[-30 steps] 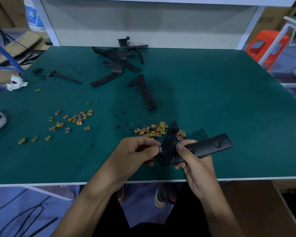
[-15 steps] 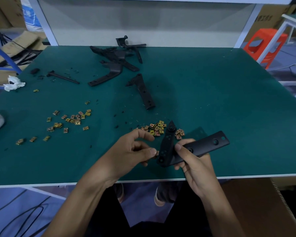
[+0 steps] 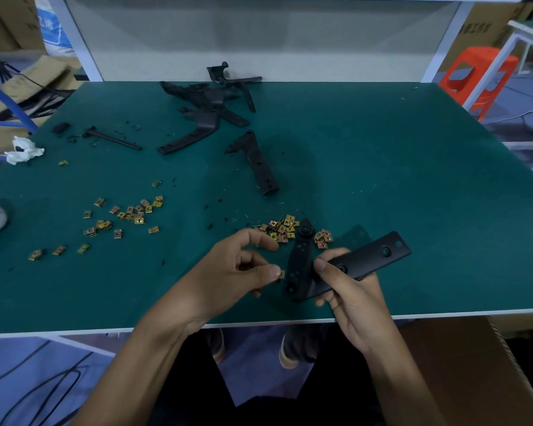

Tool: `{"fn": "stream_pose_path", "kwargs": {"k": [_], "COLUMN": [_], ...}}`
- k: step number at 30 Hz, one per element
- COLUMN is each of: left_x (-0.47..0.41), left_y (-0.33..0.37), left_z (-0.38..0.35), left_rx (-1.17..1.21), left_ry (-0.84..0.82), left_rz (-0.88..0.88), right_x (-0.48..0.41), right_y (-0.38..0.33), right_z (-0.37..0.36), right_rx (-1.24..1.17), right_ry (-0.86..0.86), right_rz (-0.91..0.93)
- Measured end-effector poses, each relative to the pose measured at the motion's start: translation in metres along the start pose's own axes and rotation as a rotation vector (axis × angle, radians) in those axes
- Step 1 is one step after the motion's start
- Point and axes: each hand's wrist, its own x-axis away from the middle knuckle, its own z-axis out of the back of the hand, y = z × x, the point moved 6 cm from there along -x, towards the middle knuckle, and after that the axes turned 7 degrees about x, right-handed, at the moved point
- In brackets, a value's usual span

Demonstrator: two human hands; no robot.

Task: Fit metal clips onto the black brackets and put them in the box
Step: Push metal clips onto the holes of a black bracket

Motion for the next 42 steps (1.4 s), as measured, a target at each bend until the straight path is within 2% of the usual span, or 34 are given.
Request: {"fn": "stream_pose_path", "kwargs": {"k": [7, 15, 21, 22, 23, 25, 26, 30, 33, 36, 40, 42], "left_x": [0.002, -0.004, -0.024, -0.034, -0.047, -0.069, -0.077, -0.101, -0.102, -0.087, -0.059, -0.045], "left_y": [-0.006, -0.001, -0.001, -0.003, -0.004, -0.002, -0.003, -0.015, -0.016, -0.009, -0.002, 0.000], "left_z": [0.001, -0.009, -0.023, -0.024, -0.024, -0.032, -0.039, -0.060, -0.058, -0.044, -0.015, -0.005], "left_rx": [0.048, -0.052, 0.061, -0.008, -0.180, -0.691, -0.868, -1.201, -1.343, -1.067, -0.552, -0.324], "left_ry": [0.036, -0.042, -0.062, -0.010, 0.065, 0.173, 0.170, 0.065, 0.088, 0.179, 0.304, 0.308], "left_rz": [0.004, 0.012, -0.061, -0.091, -0.141, -0.280, -0.326, -0.365, -0.401, -0.423, -0.284, -0.239], "right_x": [0.000, 0.000, 0.000, 0.000, 0.000, 0.000, -0.001, -0.002, -0.002, -0.004, -0.005, -0.006], "right_y": [0.002, 0.000, 0.000, 0.000, 0.001, 0.002, 0.003, 0.005, 0.006, 0.006, 0.006, 0.006], "right_z": [-0.002, -0.005, 0.002, 0.003, 0.005, 0.009, 0.010, 0.011, 0.013, 0.011, 0.009, 0.009], "right_rx": [0.039, 0.103, -0.084, -0.120, -0.156, -0.225, -0.244, -0.245, -0.248, -0.231, -0.201, -0.191], "right_ry": [0.021, 0.010, -0.011, -0.023, -0.027, -0.022, -0.018, -0.008, 0.009, 0.005, -0.005, -0.007], "right_rz": [0.009, 0.010, -0.017, -0.029, -0.038, -0.046, -0.052, -0.068, -0.074, -0.072, -0.058, -0.053]}}
